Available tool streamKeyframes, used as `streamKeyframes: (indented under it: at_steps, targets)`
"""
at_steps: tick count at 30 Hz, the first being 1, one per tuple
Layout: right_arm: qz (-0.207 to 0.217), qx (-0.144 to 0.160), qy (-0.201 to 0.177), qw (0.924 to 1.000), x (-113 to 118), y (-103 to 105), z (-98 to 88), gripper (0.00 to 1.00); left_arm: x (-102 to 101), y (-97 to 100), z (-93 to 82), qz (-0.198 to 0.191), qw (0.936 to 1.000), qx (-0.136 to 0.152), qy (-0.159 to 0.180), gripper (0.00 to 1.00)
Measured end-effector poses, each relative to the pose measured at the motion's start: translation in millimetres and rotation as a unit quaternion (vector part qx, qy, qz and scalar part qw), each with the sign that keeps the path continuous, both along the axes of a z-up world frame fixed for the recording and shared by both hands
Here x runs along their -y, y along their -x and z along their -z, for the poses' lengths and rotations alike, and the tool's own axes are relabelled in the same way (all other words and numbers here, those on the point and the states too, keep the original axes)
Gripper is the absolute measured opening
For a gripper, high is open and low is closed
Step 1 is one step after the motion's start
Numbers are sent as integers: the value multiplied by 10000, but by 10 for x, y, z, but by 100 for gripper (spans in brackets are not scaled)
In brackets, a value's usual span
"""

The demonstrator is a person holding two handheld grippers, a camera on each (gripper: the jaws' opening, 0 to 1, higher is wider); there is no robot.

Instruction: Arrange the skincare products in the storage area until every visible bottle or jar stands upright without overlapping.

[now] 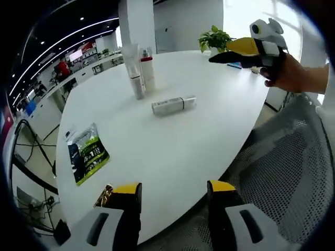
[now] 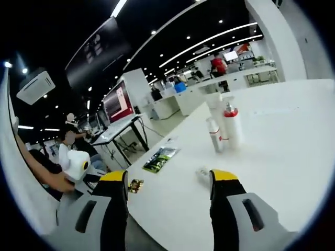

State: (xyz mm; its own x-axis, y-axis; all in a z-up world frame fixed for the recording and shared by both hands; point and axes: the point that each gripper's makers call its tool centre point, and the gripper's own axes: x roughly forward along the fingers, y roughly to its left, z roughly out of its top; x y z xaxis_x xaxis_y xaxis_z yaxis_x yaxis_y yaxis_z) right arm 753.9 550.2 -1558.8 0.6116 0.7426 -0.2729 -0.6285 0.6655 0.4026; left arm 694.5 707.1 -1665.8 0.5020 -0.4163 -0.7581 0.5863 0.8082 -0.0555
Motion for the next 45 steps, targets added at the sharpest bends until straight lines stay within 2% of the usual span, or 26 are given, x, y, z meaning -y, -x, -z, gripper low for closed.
streamKeyframes:
  at_steps: [1, 3, 6, 10, 13, 15, 16, 18, 21, 23, 25, 28, 30, 31, 32, 33, 35, 39, 45]
  targets:
    - [48, -82, -45, 9999, 1, 40, -13, 68, 65, -61, -47, -18, 9997, 0, 243, 51]
    - [55, -227, 20, 9997, -14, 112, -1, 74, 89, -167, -90, -42, 9995, 17, 300, 51]
    - [124, -248, 441, 9986, 9, 176, 85, 81, 227, -466, -184, -60, 9983, 124, 563, 51]
    - [291, -302, 755, 9963, 3, 228, 198, 81, 422, -986, -337, -327, 9924, 263, 1159, 51]
    - [405, -352, 1104, 9924, 6, 260, 338, 80, 518, -1313, -401, -416, 9893, 318, 1360, 51]
    - [423, -346, 1431, 9882, -2, 297, 439, 79, 616, -1577, -435, -456, 9874, 366, 1473, 51]
    - [397, -311, 1736, 9835, -2, 313, 504, 78, 671, -1664, -458, -461, 9862, 391, 1543, 51]
    - [345, -203, 2123, 9764, -14, 322, 545, 76, 768, -1876, -439, -500, 9849, 370, 1613, 51]
    - [418, -262, 2259, 9729, -51, 317, 577, 70, 895, -2125, -361, -584, 9819, 309, 1776, 51]
    - [437, -263, 2437, 9685, -48, 302, 621, 72, 955, -2290, -226, -608, 9821, 245, 1766, 50]
    - [509, -288, 2615, 9634, 5, 290, 661, 71, 977, -2365, -135, -600, 9837, 219, 1680, 49]
    - [655, -326, 2608, 9626, 71, 268, 690, 69, 1017, -2477, 22, -505, 9877, 209, 1464, 48]
    - [751, -388, 2682, 9596, 132, 265, 723, 64, 1044, -2540, 65, -487, 9886, 214, 1412, 46]
    - [883, -252, 2874, 9534, 213, 228, 693, 60, 1055, -2564, 75, -479, 9889, 222, 1387, 46]
    - [935, -144, 2910, 9520, 230, 209, 668, 56, 1060, -2603, 77, -478, 9892, 246, 1367, 44]
    - [951, -128, 2878, 9529, 227, 205, 660, 55, 1072, -2629, 77, -472, 9892, 266, 1364, 43]
    - [1024, -308, 2793, 9542, 249, 201, 705, 59, 1102, -2687, 71, -438, 9896, 299, 1336, 42]
    - [1032, -350, 2858, 9521, 273, 210, 738, 59, 1149, -2774, 37, -391, 9897, 343, 1334, 40]
    - [1105, -445, 2879, 9502, 322, 211, 773, 57, 1125, -2805, 35, -241, 9920, 396, 1173, 24]
